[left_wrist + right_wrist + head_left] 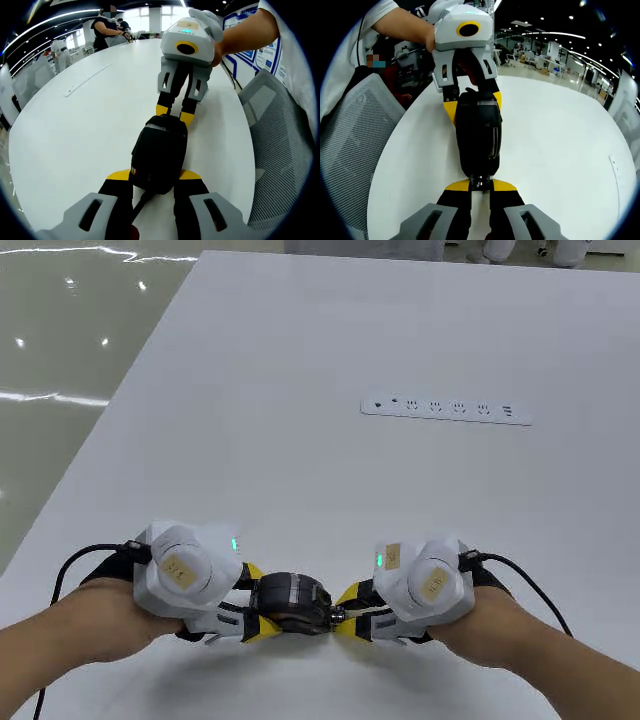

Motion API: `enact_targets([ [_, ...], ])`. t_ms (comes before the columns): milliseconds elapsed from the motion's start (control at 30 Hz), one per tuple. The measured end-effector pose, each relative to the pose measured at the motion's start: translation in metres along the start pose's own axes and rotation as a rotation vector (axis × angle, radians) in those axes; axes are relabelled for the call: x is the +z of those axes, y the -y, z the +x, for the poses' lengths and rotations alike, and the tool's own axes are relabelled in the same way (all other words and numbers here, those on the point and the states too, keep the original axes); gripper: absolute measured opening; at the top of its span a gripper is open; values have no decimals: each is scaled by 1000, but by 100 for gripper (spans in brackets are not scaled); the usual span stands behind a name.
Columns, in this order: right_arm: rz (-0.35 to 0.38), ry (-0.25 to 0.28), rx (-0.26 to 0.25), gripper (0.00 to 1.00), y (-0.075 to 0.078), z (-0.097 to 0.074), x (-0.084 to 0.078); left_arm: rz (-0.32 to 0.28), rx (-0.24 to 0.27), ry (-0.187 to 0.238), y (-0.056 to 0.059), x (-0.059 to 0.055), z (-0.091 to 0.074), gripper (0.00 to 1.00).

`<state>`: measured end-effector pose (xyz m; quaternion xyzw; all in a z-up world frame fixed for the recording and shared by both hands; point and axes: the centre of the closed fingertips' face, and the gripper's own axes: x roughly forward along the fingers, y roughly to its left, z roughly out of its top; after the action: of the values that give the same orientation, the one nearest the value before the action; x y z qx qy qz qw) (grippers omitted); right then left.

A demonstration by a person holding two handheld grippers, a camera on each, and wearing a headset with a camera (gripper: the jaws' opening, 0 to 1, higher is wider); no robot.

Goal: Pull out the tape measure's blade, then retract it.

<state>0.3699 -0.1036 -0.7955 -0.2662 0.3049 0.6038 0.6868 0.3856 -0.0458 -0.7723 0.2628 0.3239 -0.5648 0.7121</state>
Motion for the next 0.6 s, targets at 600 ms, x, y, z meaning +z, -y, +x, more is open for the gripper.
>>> enact_targets([
  [600, 16, -52, -15, 8, 5, -21, -23, 3, -11, -5, -1, -1, 1, 25],
])
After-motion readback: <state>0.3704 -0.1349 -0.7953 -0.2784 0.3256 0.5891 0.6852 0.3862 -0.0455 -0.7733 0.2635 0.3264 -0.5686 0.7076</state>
